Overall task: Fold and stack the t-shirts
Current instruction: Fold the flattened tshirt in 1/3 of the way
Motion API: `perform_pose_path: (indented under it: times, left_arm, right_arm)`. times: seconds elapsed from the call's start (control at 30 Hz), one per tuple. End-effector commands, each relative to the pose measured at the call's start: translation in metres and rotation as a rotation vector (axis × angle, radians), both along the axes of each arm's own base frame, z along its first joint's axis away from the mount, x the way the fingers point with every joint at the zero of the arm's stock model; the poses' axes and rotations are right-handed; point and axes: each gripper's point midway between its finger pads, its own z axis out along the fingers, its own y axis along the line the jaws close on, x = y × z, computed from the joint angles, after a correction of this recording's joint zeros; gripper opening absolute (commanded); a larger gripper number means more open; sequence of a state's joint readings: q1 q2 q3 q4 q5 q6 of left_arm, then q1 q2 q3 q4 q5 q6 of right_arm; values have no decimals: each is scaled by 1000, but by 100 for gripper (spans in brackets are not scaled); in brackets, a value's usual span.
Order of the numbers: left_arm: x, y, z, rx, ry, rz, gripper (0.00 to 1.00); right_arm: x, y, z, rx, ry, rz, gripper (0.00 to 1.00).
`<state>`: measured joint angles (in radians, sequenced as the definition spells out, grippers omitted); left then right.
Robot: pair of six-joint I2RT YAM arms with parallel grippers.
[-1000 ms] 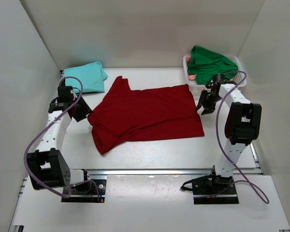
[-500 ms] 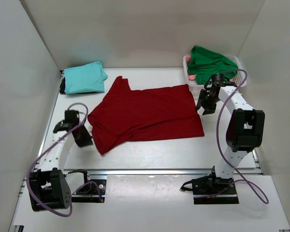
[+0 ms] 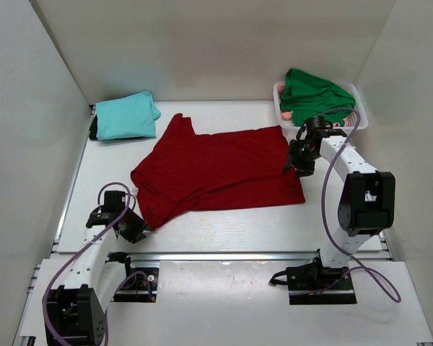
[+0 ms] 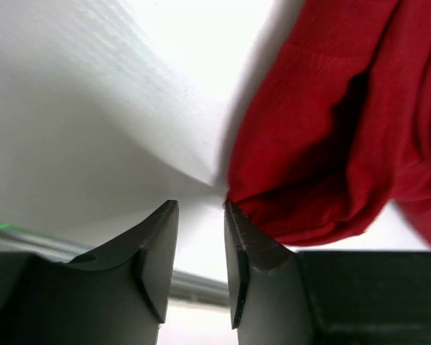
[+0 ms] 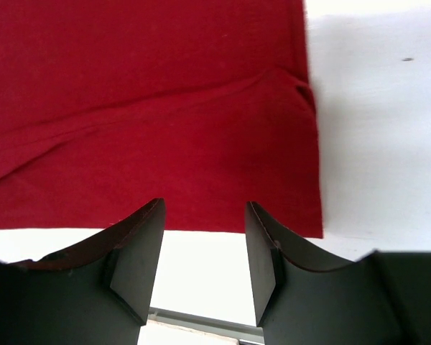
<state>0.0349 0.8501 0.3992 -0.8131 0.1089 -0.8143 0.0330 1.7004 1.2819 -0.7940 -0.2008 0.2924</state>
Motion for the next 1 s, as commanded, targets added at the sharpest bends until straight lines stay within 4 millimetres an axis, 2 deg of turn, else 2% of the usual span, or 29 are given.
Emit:
perform_pose_path:
  times: [0.0, 0.03, 0.13, 0.23, 0.4, 0.47, 0.53, 0.57, 0.63, 0.67, 0.73, 0.8, 0.83, 0.9, 0.97]
  left_arm:
    - [21, -6, 5, -68, -95, 131, 42]
    - [24, -7, 5, -87, -110, 157, 38]
    - [27, -10, 6, -104, -118, 207, 35]
    - [30, -6, 9, -99, -128, 245, 36]
    - [34, -16, 4, -182, -142, 297, 38]
    - [34, -27, 2, -214, -143, 277, 41]
    - [33, -30, -1, -225, -130, 278, 55]
    - [33, -32, -1, -233, -131, 270, 54]
    - [34, -35, -4, -245, -135, 257, 32]
    - [36, -36, -3, -256, -145, 260, 0]
    - [38, -30, 2, -240, -140, 265, 0]
    - [47, -13, 19, -166, -150, 253, 0]
    - [41, -8, 17, -124, -112, 208, 0]
    - [51, -2, 32, -46, -112, 99, 0]
    - [53, 2, 39, -3, -90, 61, 0]
  right_arm:
    - [5, 7, 16, 11, -70, 14, 46]
    - [5, 8, 18, 20, -73, 16, 46]
    - [4, 10, 16, 23, -66, 22, 46]
    - [3, 12, 14, 29, -58, 25, 46]
    - [4, 13, 12, 35, -50, 25, 46]
    - [1, 13, 8, 37, -37, 23, 46]
    - [1, 14, 8, 38, -33, 23, 46]
    - [3, 14, 8, 36, -41, 30, 46]
    - [2, 13, 6, 37, -36, 23, 47]
    - [2, 12, 6, 33, -35, 23, 46]
    - [-3, 8, -2, 21, -11, 16, 43]
    - [-11, 7, -8, 27, 7, 15, 35]
    - [-20, 6, -18, 25, 37, 14, 35]
    - [-30, 2, -34, 19, 66, 4, 37]
    - [-36, 2, -46, 20, 84, 12, 36]
